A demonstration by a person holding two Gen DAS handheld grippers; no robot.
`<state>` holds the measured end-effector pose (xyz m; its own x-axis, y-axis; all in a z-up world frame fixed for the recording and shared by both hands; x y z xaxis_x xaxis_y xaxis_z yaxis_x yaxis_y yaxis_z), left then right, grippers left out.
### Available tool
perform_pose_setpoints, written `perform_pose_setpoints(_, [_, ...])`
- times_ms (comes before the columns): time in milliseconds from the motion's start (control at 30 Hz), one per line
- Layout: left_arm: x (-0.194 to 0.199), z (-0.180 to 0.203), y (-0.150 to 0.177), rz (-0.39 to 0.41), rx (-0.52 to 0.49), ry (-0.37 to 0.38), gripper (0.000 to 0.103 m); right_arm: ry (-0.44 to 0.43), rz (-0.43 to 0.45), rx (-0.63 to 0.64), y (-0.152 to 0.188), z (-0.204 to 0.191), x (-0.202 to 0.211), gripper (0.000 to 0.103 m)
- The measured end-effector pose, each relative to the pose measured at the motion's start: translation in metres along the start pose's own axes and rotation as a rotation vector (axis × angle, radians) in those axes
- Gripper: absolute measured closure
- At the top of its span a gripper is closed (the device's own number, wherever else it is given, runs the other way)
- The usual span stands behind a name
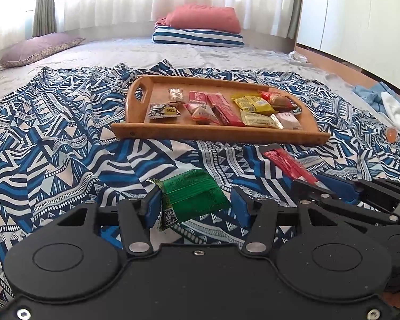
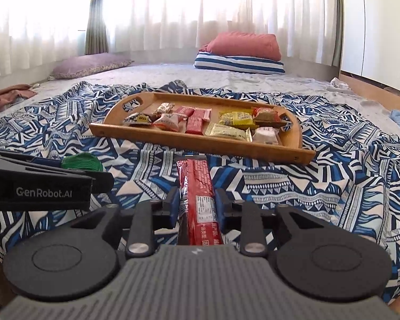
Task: Organize snacks
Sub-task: 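Carry the green packet with the left tool while the right tool carries the red bar to the tray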
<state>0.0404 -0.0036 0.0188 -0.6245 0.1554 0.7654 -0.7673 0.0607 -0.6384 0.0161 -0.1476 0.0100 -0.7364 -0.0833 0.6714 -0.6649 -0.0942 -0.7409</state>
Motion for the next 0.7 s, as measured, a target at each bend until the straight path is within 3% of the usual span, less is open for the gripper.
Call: perform_pose_setpoints(700, [-0.008, -0.011, -0.073, 0.042, 0.012, 0.023, 0.05, 0.007, 0.045, -0.123, -0.07, 0.027, -0.012, 0.07])
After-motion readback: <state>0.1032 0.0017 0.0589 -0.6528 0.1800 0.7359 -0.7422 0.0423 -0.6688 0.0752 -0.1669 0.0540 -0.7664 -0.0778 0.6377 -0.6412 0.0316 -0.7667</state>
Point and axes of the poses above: each gripper's, at about its wrist camera, not at the fingertips, and x roughly against the way its jaws point, z to its right, y to its underside, the point moved 2 cm from there along -x, roughly the way its jaws point, and after that the axes turned 13 degrees about -z, right-handed, at the moved point
